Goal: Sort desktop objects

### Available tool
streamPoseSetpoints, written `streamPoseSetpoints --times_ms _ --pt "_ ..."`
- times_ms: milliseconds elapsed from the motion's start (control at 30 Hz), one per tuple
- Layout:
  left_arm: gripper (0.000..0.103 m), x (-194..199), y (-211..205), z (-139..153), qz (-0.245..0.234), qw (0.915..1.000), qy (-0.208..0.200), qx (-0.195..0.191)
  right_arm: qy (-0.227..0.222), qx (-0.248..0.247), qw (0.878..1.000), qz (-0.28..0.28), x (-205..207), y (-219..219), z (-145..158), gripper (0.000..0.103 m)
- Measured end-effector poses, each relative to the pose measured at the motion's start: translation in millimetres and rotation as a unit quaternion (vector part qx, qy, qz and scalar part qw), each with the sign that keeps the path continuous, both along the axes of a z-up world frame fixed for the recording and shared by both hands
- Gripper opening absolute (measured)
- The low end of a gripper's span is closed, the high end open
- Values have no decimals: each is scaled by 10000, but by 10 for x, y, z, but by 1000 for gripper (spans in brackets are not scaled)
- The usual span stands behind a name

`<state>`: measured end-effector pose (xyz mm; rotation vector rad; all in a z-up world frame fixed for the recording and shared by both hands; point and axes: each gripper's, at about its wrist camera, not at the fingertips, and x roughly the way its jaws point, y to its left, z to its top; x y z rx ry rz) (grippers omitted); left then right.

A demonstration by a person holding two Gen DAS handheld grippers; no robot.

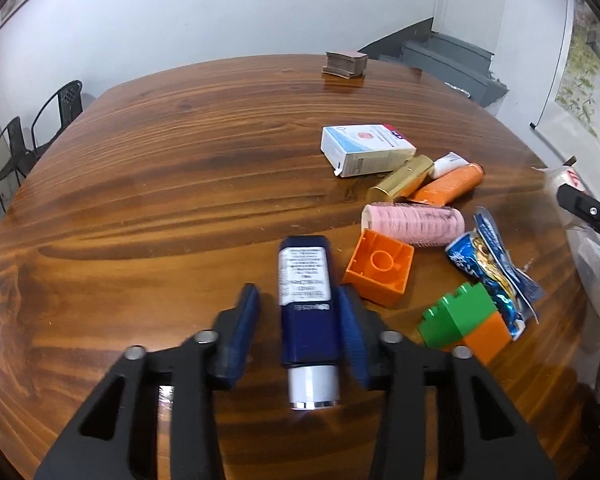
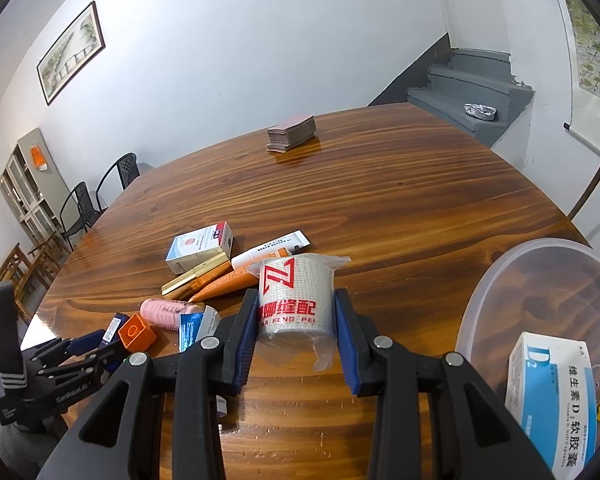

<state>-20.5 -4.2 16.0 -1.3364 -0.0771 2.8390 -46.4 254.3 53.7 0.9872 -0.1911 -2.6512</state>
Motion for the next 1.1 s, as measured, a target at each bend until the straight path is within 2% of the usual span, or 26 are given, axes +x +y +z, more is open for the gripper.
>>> streamPoseSetpoints --times_ms 233,433,733,900,1100 --pt "31 97 -41 69 35 9996 170 200 133 -77 9999 1 63 25 66 40" --pt "31 207 107 338 -56 9980 589 244 206 -190 9996 -85 95 98 108 40" --pt "32 218 735 535 -883 9924 708 476 456 -329 9959 -703 360 520 219 40" --pt "32 218 1122 620 -1304 9871 779 499 400 -237 9906 -1283 537 967 194 40" --pt "32 167 1568 625 -1731 9808 692 579 332 -86 9844 -1723 687 1356 125 40"
